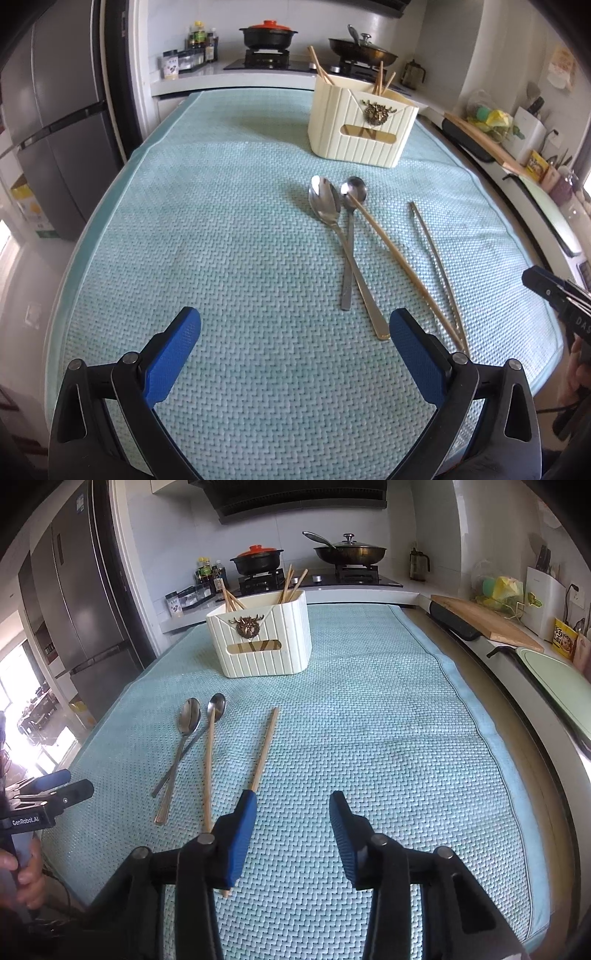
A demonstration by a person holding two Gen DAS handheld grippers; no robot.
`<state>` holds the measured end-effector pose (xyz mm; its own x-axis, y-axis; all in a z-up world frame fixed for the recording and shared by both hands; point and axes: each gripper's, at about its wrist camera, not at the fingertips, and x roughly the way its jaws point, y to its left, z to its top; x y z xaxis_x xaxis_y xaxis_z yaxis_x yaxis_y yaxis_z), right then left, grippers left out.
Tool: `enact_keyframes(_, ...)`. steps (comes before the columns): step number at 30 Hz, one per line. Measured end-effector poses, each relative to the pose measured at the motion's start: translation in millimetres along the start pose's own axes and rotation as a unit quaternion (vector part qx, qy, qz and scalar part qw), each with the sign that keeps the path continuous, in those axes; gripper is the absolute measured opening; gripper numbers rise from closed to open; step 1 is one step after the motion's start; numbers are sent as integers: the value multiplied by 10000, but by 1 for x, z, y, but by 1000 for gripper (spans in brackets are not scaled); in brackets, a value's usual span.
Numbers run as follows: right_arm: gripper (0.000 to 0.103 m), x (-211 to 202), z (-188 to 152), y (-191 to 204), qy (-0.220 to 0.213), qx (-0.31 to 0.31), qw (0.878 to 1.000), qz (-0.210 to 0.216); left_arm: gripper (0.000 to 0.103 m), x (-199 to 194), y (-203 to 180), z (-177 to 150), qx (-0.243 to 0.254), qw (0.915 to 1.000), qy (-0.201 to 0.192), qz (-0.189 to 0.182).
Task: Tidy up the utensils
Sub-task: 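Move both open grippers back over the remaining spoons and chopsticks, then grasp the large silver spoon with the left gripper while the right gripper grasps a chopstick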
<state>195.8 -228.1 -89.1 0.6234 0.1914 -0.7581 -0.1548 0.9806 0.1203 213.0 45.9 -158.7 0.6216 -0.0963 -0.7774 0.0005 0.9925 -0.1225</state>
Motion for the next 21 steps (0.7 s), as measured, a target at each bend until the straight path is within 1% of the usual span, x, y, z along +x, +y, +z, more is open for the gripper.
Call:
enact_keyframes(4,42,5,-1,0,71,38,10000,24,102,13,-1,18,97,9999,-38,-11)
enact_keyframes(7,42,9,0,0,104,34,9999,34,102,32,-3,35,173,9998,-7,-45)
enact_keyframes(12,42,16,-1,-1,189,58,9998,60,102,78,-10,59,324,9991,280,-39)
enact_keyframes(17,42,24,-2,-7,276,147,9995,84,102,118,-24,70,546,9969,494,261)
enact_keyframes(21,42,28,-1,-10,307,206,9993,81,102,136,-30,71,726,9942,578,546)
